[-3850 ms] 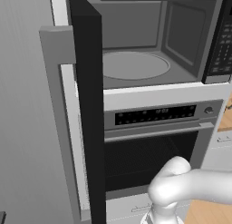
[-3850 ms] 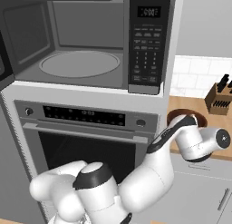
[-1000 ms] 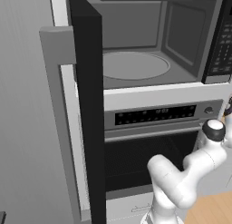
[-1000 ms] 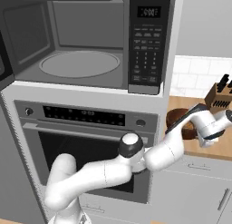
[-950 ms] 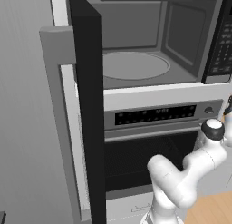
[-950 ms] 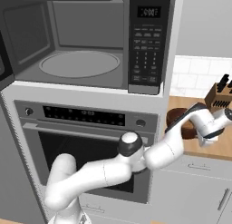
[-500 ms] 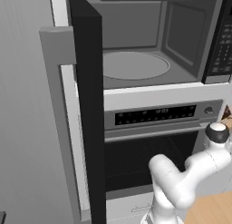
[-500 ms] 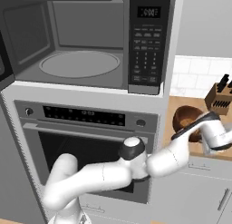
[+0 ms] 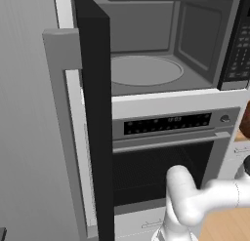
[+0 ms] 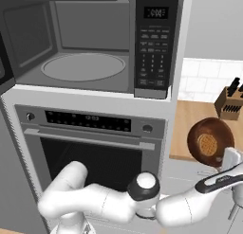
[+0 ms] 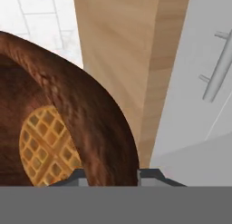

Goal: Open the microwave, place the bowl with waffle inside the microwave, then close the microwave door and turn it on.

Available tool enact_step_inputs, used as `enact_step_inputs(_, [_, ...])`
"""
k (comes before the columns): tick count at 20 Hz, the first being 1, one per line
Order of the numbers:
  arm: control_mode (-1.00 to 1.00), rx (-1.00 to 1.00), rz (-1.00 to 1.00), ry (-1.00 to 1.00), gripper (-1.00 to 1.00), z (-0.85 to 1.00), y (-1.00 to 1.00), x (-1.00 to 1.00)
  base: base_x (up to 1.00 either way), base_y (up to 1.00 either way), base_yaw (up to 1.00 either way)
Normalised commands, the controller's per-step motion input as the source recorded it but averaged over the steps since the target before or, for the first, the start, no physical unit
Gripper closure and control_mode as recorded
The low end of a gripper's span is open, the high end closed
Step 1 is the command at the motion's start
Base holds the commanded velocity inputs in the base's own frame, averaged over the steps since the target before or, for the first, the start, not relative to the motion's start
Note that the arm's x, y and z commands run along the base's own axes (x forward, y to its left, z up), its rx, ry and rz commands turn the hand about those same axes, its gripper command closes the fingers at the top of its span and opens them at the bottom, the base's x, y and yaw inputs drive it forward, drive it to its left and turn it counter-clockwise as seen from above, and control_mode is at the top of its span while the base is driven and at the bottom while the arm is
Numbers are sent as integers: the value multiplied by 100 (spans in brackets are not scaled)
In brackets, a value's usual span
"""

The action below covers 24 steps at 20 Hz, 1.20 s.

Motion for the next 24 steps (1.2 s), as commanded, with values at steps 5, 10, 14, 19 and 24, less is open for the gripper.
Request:
enact_step_inputs(5, [-100, -4, 0, -13, 100, 9, 55, -100, 0, 0, 0])
enact_step_inputs(10, [-100, -13, 0, 0, 100, 31, 23, -100, 0, 0, 0])
enact_step_inputs(14, [-100, -22, 0, -5, 100, 21, 34, -100, 0, 0, 0])
enact_step_inputs(19, [-100, -29, -10, 6, 100, 32, 71, -99, 0, 0, 0])
enact_step_inputs(24, [-100, -10, -28, 32, 100, 64, 95, -45, 0, 0, 0])
